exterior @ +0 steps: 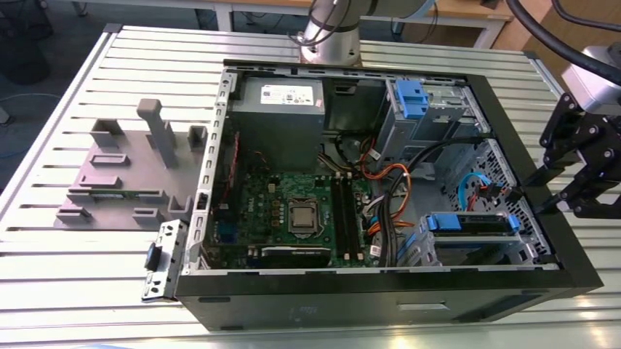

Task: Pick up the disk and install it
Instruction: 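Insert the first disk wire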

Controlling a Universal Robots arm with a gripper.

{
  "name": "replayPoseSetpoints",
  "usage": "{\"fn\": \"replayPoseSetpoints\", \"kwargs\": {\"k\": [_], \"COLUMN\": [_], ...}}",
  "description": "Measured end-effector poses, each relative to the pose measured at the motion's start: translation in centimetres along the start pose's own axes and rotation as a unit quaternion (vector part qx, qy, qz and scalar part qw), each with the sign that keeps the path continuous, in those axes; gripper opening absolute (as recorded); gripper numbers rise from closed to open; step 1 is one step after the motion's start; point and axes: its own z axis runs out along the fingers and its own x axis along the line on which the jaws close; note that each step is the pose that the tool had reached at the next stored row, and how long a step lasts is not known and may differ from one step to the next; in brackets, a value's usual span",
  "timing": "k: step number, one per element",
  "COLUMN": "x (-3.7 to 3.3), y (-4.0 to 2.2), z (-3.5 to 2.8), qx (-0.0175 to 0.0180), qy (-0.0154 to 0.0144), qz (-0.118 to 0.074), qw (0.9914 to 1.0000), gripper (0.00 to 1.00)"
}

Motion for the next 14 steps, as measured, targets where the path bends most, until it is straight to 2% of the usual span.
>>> {"fn": "replayPoseSetpoints", "kwargs": {"k": [14], "x": [-0.09], "y": [-0.35], "z": [0.13], "qx": [0.0000], "qy": [-0.0001], "qz": [0.000], "qw": [1.00000], "gripper": [0.42]}}
